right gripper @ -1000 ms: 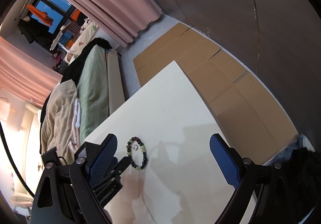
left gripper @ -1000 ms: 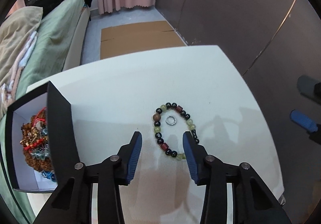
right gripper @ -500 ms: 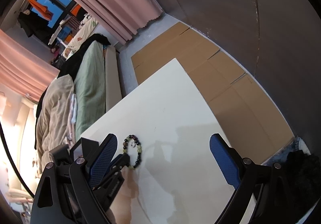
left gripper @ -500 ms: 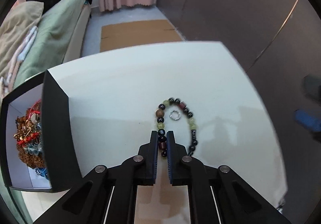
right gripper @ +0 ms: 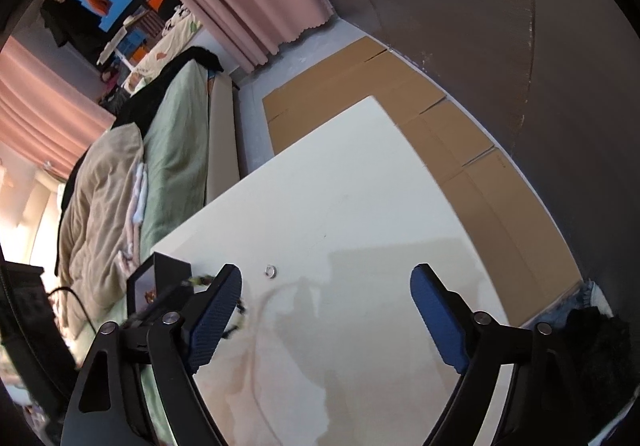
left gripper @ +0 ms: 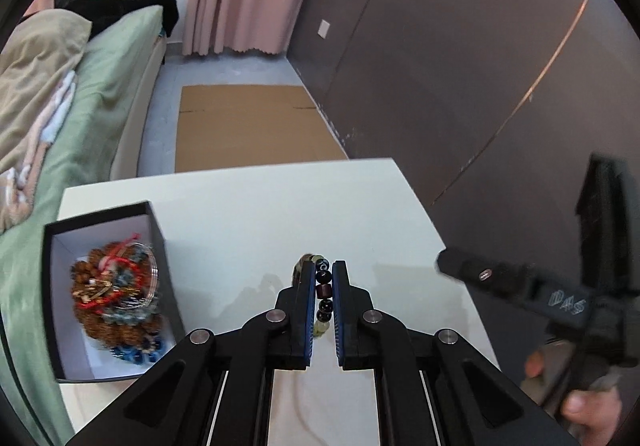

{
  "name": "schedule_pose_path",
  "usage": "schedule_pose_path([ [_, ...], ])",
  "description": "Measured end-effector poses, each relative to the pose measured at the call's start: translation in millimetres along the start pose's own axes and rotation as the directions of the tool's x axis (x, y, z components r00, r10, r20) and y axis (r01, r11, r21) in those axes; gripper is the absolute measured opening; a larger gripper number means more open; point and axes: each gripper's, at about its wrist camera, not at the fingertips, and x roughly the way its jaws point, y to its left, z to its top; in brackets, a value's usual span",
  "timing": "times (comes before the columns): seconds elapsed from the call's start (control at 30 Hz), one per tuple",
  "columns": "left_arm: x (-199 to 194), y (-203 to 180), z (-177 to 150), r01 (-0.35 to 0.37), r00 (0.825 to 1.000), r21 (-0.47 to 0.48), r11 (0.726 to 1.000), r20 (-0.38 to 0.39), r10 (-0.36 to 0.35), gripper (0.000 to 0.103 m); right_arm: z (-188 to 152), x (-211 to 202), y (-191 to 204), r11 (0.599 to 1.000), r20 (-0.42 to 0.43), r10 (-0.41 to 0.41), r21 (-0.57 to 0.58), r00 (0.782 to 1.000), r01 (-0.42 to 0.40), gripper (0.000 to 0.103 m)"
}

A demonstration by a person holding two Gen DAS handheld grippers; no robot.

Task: Organize jewelry
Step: 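Drop the bead bracelet into the box with the left tool while the right grasps the silver ring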

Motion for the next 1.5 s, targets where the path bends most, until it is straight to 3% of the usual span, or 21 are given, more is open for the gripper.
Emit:
schedule_pose_path([
  [0.53,-47,54,19,0.011,0.994,-0.114,0.993,0.105,0.001,0.008,-9,62,48,0.988,-0.115,-0.030,-0.157,0.993,0.012,0.043],
  [0.73,-57,70,23,0.024,0.992,-0.143,0.989,0.127,-0.005,0.008,-12,78,64,0.974,-0.126,-0.076,-0.223,0.989,0.047,0.032],
  [1.03,-65,92,24,0.017,0.991,-0.186,0.982,0.136,0.008,0.008,-13,92,80,0.936,-0.096,-0.186,-0.321,0.978,0.146,0.030],
  [1.17,-69,98,23,0.017,0.990,-0.201,0.979,0.138,0.011,0.008,-18,97,90,0.909,-0.087,-0.224,-0.378,0.971,0.176,0.019],
  [1.2,-70,99,22,0.016,0.991,-0.205,0.979,0.137,0.012,0.008,-18,97,90,0.908,-0.091,-0.225,-0.381,0.970,0.175,0.014],
  [1.5,-82,107,11,-0.012,0.990,-0.225,0.974,0.134,0.043,0.008,-22,72,92,0.941,-0.081,-0.112,-0.329,0.990,0.080,0.013],
])
